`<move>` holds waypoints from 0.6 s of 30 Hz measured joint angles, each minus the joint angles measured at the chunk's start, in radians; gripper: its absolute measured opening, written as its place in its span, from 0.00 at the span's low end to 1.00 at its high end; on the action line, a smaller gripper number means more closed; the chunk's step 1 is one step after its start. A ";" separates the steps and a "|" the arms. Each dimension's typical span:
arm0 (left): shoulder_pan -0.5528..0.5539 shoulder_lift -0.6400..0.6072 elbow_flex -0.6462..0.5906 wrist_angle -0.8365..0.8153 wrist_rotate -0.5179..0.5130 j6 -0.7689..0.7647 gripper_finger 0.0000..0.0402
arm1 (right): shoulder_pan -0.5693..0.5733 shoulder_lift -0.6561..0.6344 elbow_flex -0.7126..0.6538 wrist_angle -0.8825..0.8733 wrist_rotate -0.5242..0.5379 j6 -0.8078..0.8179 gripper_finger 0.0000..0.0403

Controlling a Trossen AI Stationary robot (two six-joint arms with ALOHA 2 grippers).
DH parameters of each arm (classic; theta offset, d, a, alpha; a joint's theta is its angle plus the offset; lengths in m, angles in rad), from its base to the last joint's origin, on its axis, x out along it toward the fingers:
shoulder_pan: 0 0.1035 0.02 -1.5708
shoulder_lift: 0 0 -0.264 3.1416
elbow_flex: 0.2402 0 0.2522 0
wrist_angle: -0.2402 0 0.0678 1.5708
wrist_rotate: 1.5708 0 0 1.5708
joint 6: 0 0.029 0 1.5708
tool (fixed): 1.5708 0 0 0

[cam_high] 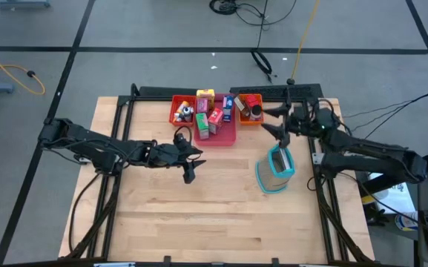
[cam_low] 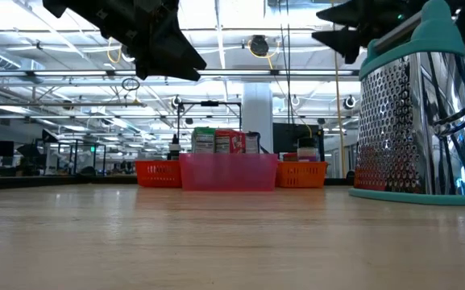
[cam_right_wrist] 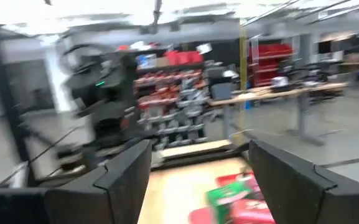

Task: Pick & Place Kitchen Items
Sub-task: Return to Home Position

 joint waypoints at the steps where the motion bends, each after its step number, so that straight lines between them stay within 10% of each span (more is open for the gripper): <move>1: -0.004 0.000 0.000 0.000 -0.010 0.000 0.46 | 0.026 -0.023 0.000 -0.031 0.001 -0.007 0.65; 18: -0.063 0.000 0.000 -0.007 -0.121 0.002 0.46 | 0.391 -0.229 0.000 -0.317 0.291 -0.253 0.53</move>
